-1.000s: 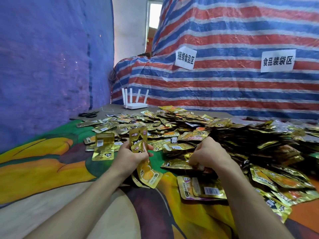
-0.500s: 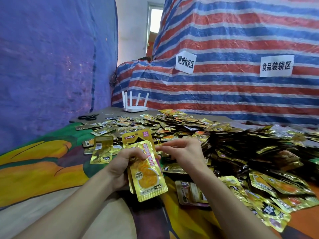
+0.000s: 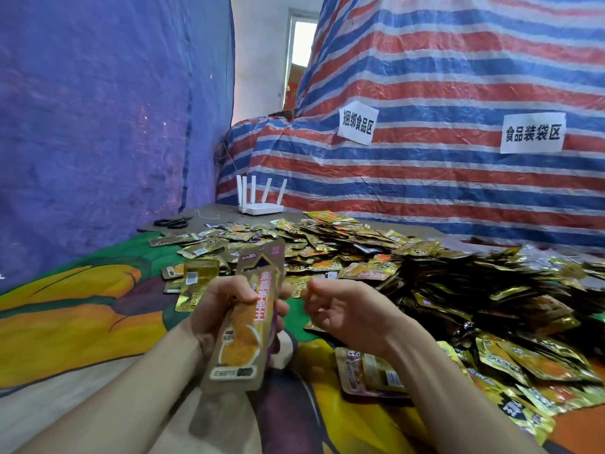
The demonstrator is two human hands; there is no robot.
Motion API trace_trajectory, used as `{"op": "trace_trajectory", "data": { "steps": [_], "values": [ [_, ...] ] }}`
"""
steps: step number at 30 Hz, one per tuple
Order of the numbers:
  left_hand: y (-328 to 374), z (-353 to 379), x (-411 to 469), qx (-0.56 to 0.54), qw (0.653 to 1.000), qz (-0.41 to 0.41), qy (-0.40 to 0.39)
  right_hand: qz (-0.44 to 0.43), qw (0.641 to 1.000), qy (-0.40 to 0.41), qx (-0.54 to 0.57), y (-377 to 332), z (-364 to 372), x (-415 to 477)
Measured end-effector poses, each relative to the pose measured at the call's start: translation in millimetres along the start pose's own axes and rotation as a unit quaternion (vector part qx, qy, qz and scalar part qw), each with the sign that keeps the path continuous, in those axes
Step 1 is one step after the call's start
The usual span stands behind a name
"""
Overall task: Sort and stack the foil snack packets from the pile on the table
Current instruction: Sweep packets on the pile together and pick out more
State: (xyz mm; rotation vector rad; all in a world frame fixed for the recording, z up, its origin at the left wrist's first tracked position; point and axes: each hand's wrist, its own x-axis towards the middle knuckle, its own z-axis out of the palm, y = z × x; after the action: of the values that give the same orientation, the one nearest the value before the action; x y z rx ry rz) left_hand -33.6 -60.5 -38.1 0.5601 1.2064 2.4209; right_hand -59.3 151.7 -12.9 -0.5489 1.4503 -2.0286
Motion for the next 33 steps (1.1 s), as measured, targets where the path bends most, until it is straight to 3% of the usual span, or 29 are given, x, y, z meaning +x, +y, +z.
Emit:
{"op": "trace_trajectory", "data": {
  "steps": [2,4,6,11,13,16,19,23,29,33],
  "values": [
    [1.4,4.4,-1.1,-0.059,0.994,0.050,-0.080,-0.016,0.998,-0.036,0.049,-2.3,-1.7,-2.3],
    [1.3,7.1,-0.9,-0.078,0.988,0.070,-0.112,-0.033,0.992,-0.069,0.100,-2.1,-1.1,-2.6],
    [-1.1,4.2,-0.7,-0.077,0.990,0.057,-0.107,-0.066,0.982,-0.084,0.157,-1.5,2.6,-2.5],
    [-3.9,-3.2,6.3,-0.044,0.999,0.028,-0.007,-0.148,0.945,-0.044,0.287,1.1,4.5,-0.3],
    [-6.8,-5.0,9.1,-0.044,0.999,0.018,0.019,-0.129,0.960,-0.035,0.248,2.4,7.8,3.1],
    [-5.2,-6.8,13.7,-0.053,0.992,0.046,0.108,-0.129,0.988,0.032,0.083,7.8,13.7,9.5],
    [1.0,-13.2,19.4,-0.064,0.961,0.137,0.230,-0.147,0.982,0.115,-0.031,15.8,18.1,11.6],
    [4.9,-21.1,21.6,-0.055,0.920,0.197,0.334,-0.129,0.974,0.173,-0.071,27.4,29.2,14.1],
    [0.9,-6.0,27.8,-0.060,0.909,0.254,0.324,-0.088,0.987,0.136,-0.017,46.3,47.0,23.6],
    [-7.5,3.3,30.4,-0.055,0.935,0.219,0.275,-0.154,0.977,0.148,0.000,51.2,47.6,30.5]
  ]
}}
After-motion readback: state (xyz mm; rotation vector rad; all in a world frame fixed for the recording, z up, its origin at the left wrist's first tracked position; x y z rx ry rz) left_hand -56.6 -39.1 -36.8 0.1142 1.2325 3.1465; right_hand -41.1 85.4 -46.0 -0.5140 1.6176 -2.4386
